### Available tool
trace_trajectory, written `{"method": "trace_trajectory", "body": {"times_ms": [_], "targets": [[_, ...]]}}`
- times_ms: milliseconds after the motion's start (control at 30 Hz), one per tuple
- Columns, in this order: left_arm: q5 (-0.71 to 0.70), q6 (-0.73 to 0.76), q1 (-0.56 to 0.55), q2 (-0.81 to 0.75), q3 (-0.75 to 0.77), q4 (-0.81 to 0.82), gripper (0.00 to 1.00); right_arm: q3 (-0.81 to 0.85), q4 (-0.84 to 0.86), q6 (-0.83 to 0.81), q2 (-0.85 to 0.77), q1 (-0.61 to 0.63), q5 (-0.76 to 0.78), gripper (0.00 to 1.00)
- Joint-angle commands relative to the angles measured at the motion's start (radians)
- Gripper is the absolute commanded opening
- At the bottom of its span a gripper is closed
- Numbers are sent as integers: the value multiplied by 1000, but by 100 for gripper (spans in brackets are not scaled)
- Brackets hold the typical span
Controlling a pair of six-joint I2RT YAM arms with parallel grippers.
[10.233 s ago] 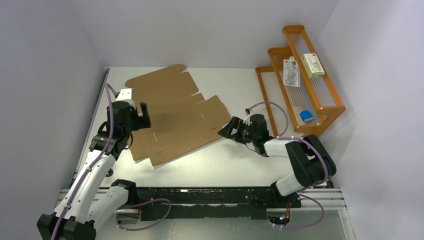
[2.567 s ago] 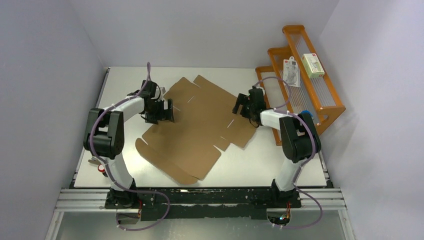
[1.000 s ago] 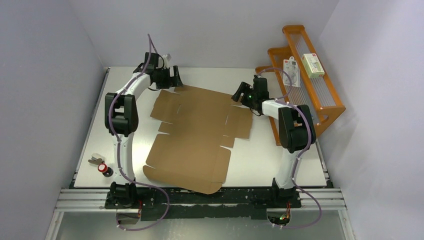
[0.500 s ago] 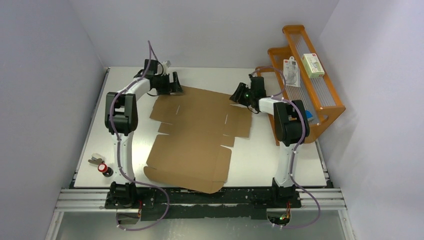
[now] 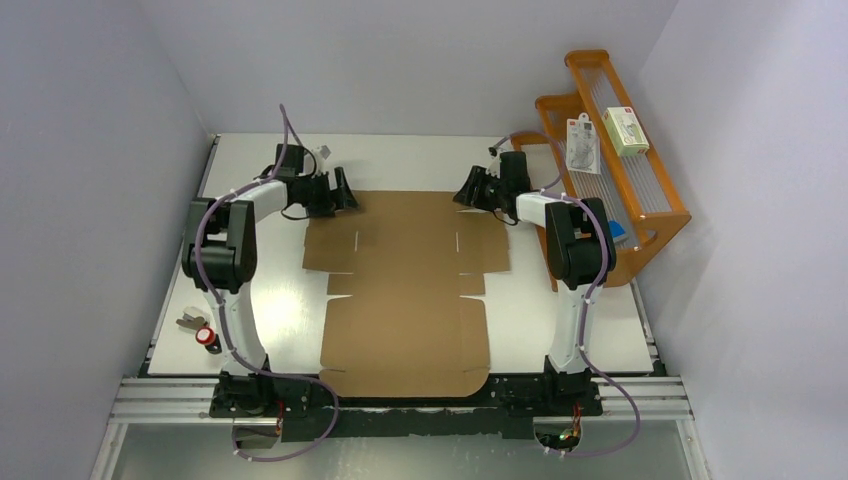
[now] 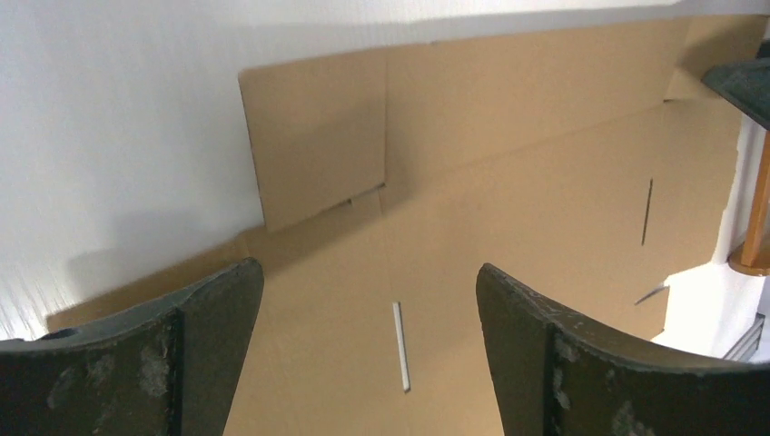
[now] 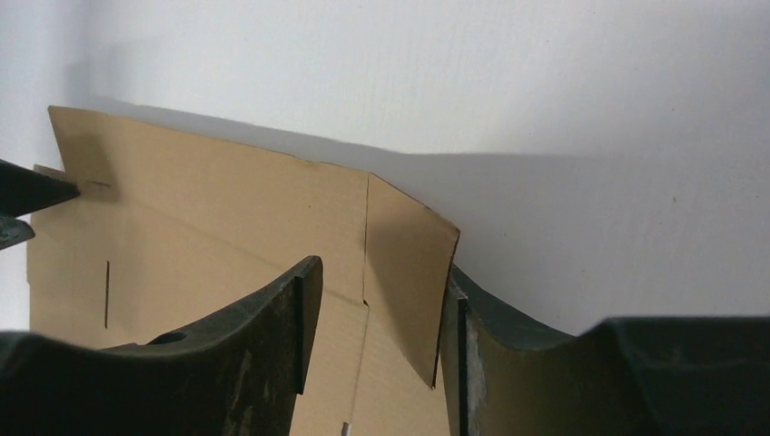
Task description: Fold the paper box
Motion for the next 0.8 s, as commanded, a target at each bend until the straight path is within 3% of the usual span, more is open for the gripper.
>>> {"method": "trace_trajectory", "body": {"times_ms": [0, 200, 633, 767], "targets": [[-17, -33, -2, -92, -44, 17, 93, -15, -3, -44, -37, -6, -29, 54], [-122, -82, 27, -106, -38, 60, 94, -48, 7, -38, -63, -18, -21, 59], [68, -105, 26, 86, 84, 128, 84, -32, 9, -42, -35, -36, -31, 60], [96, -111, 17, 143, 126, 115, 76, -16, 14, -37, -15, -35, -42, 58]]}}
